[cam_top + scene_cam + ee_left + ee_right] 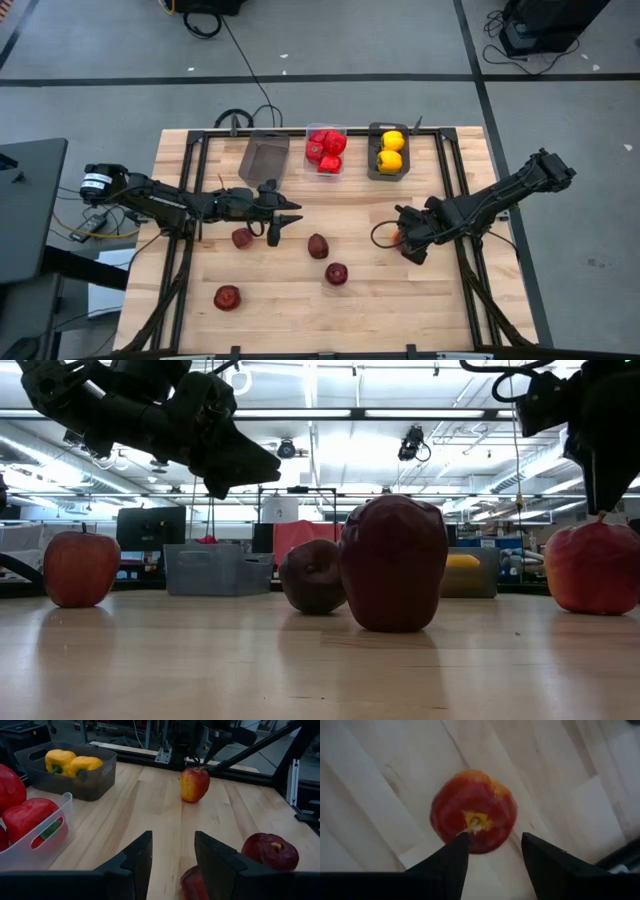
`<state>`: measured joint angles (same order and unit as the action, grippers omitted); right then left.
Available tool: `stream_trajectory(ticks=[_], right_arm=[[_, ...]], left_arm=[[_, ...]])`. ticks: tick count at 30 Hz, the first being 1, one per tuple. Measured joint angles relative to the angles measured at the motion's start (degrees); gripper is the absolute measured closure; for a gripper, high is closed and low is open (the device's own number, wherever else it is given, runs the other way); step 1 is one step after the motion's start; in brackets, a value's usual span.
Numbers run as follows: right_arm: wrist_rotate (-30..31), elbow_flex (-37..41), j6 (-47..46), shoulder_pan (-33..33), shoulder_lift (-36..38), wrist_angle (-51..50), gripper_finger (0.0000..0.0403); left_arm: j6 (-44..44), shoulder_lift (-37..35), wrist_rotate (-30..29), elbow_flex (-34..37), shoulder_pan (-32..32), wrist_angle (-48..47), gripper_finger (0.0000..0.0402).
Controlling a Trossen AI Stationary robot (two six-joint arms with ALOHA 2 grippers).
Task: Sort produce into baskets
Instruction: Put the top right apple into the left black transparent bin
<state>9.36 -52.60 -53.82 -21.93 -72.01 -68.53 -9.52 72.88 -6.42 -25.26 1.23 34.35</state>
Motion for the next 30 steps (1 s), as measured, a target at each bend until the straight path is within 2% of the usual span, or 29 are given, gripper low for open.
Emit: stream_trajectory(ticks=[7, 16, 24, 30], right_arm=[[-0.67, 0.70, 1.36, 0.04, -0.04, 4.77, 0.0229], [-1.56, 0.74, 2.29, 0.04, -0.07, 4.63, 0.0266], [-2.95, -0.26, 8.34, 0.04, 1.92, 3.43, 0.0244], [-1.71, -0.45, 8.61, 0.04, 3.34, 6.41, 0.0224]], left_arm=[[0.29, 0.00, 0.00, 0.00, 0.00, -0.16, 0.0249], [0.27, 0.00, 0.00, 0.00, 0.00, -0.20, 0.0249], [0.27, 0.00, 0.00, 0.00, 0.00, -0.16, 0.0249], [0.27, 0.00, 0.00, 0.00, 0.00, -0.09, 0.0249]])
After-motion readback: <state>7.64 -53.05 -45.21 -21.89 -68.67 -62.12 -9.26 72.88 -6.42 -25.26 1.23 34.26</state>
